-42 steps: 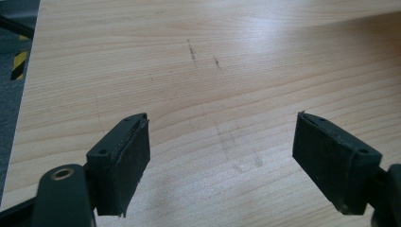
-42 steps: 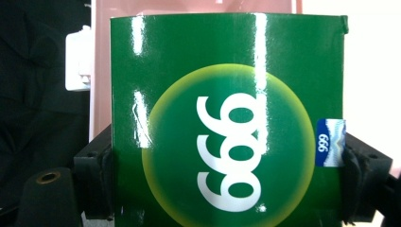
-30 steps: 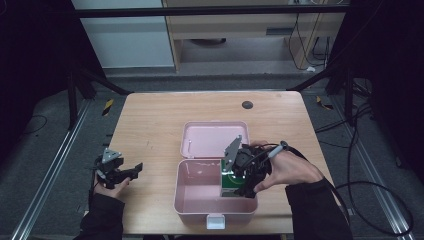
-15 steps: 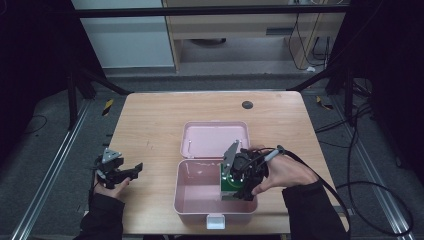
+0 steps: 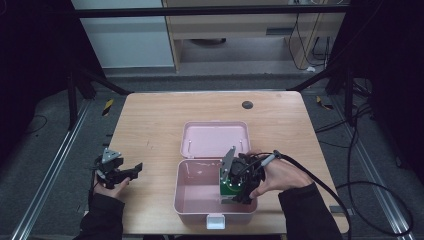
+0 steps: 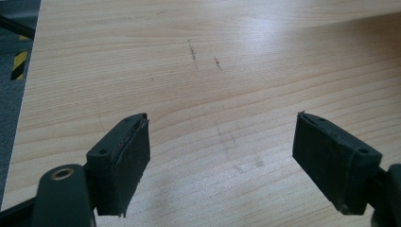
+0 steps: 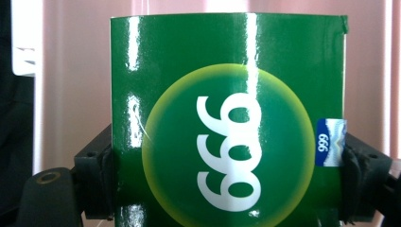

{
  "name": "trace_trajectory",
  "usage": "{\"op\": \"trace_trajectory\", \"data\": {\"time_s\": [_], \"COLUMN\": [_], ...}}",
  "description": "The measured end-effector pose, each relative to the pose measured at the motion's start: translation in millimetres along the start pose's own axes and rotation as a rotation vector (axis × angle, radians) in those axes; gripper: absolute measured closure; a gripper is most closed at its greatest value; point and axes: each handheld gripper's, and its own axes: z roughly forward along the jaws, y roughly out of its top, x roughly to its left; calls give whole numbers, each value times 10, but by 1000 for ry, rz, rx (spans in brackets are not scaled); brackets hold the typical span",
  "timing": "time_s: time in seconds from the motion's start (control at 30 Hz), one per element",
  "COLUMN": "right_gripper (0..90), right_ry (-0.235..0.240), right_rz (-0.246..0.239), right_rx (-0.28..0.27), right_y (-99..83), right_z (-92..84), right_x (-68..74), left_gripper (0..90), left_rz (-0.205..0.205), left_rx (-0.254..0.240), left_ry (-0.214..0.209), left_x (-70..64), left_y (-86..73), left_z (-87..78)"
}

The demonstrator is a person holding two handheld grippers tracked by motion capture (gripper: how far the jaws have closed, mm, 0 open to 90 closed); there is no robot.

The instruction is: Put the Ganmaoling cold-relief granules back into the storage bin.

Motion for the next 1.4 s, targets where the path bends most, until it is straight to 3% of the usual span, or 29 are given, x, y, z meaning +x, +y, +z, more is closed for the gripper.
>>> {"op": "trace_trajectory", "data": {"time_s": [0.1,0.23,0.3,0.47,0.67,0.8,1.07,1.4], "right_gripper": [160,160,160,159,157,156,132,150], "right_ry": [2,9,5,2,0,7,4,-26], "right_rz": [0,19,6,-8,-15,13,0,48], "right_rx": [16,-4,20,10,35,19,34,-68], "right_y": [-4,-58,-69,-59,-63,-125,-130,-182], "right_z": [29,70,99,155,201,233,292,47], "right_x": [-4,-9,2,5,-1,-7,-4,-28], "left_gripper": [189,189,189,189,189,189,189,189], "left_rz": [1,1,3,-2,1,1,0,2], "left_rx": [1,2,5,-1,0,2,2,3], "left_ry": [1,0,1,0,1,0,1,0], "left_x": [0,-2,-1,-1,-1,-1,2,-1], "left_y": [1,1,0,0,1,1,1,1], "left_z": [-2,1,4,2,-2,2,-1,1]}}
